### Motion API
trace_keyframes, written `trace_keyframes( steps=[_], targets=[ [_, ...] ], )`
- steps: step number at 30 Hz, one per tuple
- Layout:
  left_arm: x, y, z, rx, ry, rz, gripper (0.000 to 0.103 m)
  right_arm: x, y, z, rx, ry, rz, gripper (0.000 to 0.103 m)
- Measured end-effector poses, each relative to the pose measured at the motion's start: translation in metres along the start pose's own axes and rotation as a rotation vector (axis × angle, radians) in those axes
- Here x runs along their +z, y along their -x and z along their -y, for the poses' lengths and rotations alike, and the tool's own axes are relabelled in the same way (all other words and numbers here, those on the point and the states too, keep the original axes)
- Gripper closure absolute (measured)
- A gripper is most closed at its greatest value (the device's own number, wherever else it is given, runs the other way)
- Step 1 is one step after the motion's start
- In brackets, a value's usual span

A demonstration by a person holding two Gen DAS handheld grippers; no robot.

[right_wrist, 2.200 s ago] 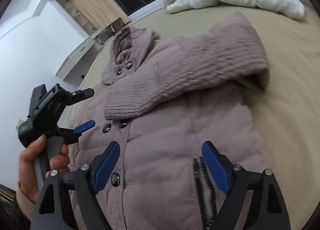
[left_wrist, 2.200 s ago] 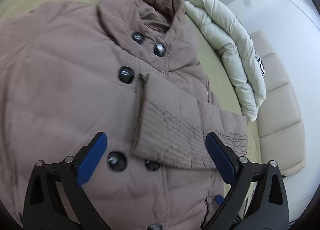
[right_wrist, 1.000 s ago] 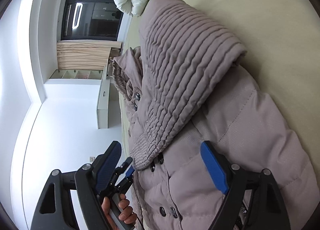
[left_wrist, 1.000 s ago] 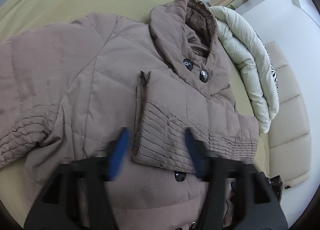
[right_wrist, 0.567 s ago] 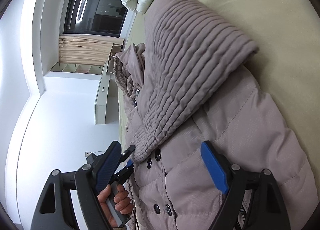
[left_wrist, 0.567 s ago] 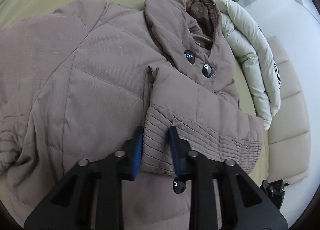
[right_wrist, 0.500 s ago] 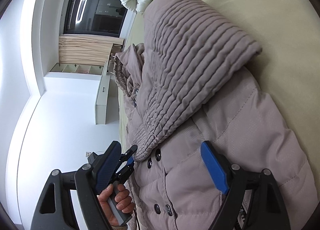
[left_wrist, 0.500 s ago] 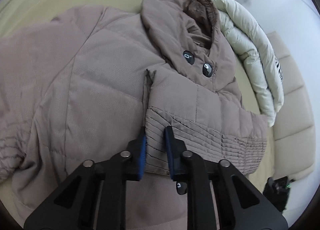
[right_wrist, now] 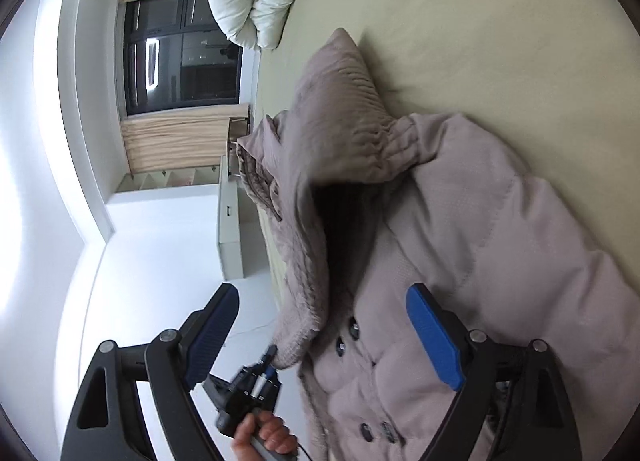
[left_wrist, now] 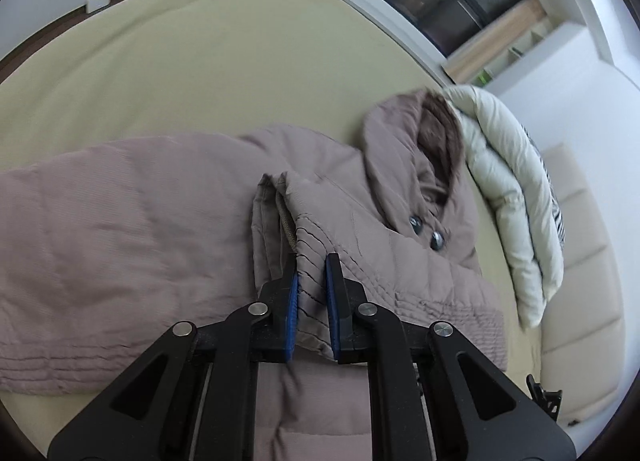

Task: Fold large clothes

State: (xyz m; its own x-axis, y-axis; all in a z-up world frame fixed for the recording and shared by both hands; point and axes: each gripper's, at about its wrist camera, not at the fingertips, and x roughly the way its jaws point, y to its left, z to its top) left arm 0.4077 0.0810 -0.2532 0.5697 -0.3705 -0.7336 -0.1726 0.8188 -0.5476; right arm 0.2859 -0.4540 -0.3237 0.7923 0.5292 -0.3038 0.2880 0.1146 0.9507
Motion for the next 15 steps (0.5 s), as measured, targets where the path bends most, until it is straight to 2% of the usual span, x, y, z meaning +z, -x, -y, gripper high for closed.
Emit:
trace_keyframes(
  steps=[5,8,12,15],
  targets=[
    [0.006,0.003,-0.020,0.005,0.058,0.009,0.093,0.012,-0.036,-0.015,0.046,-0.045,-0.034,0.012],
    [0.007,0.001,-0.024,0.013,0.070,0.017,0.093,0.028,-0.055,-0.014,0.019,-0.083,-0.024,0.013],
    [0.007,-0.006,-0.028,0.027,0.074,0.013,0.092,0.056,-0.040,-0.010,-0.014,-0.076,0.111,0.021],
    [-0.001,-0.017,-0.025,0.034,0.057,-0.012,0.092,0.076,-0.018,0.006,0.023,-0.130,0.166,0.029]
  ],
)
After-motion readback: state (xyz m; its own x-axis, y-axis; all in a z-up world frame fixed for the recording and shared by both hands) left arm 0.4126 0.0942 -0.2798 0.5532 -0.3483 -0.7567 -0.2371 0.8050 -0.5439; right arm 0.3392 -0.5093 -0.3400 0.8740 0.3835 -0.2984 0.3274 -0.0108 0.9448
